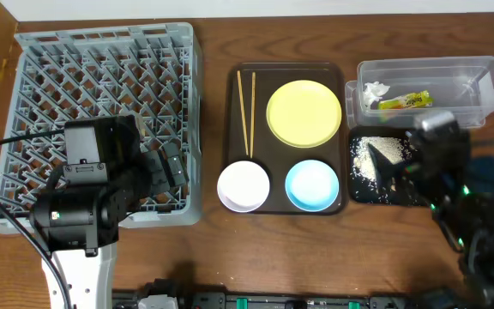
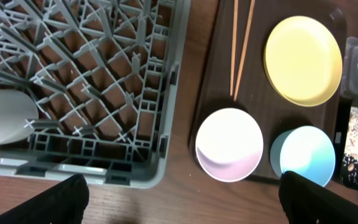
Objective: Sort waste into correct bins and load items into the dishwasher
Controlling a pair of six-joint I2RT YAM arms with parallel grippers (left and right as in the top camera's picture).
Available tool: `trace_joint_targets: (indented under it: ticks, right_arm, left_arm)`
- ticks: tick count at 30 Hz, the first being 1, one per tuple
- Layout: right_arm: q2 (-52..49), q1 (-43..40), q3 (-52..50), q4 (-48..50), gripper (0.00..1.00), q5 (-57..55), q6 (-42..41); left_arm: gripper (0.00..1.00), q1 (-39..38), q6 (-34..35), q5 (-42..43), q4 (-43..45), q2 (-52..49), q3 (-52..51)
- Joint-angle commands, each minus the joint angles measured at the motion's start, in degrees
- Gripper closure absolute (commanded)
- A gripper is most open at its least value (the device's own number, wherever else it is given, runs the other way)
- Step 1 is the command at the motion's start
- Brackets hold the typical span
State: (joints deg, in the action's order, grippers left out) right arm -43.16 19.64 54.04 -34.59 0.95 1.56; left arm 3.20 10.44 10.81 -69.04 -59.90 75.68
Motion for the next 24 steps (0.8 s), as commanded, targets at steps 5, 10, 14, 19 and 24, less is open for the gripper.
trace_joint_targets:
  ticks: [5,10,14,19,24]
  right_arm:
    - [15.08,-9.92,-16.26,3.15,0.01,9.2,1.27]
    - [23.67,-11.87,-23.67,3.45,0.01,8.76,1.29]
    - [29.86,-13.0,-29.64,4.9,0.01,8.74,1.29]
    - [36.89,-13.35,-37.64,9.35,0.01,8.76,1.27]
    - [42.91,-13.35,-45.86,15.19,0.01,8.79,1.27]
  left_arm:
    - [0.02,-0.17,-0.79,0.15,-0.17,-0.07,0.72]
    - [0.02,-0.17,-0.79,0.15,-0.17,-0.07,0.72]
    - [0.02,-0.17,-0.79,0.15,-0.17,-0.07,0.72]
    - [0.02,-0.17,-0.79,0.15,-0.17,-0.07,0.72]
    - [0.02,-0.17,-0.79,0.15,-0.17,-0.07,0.72]
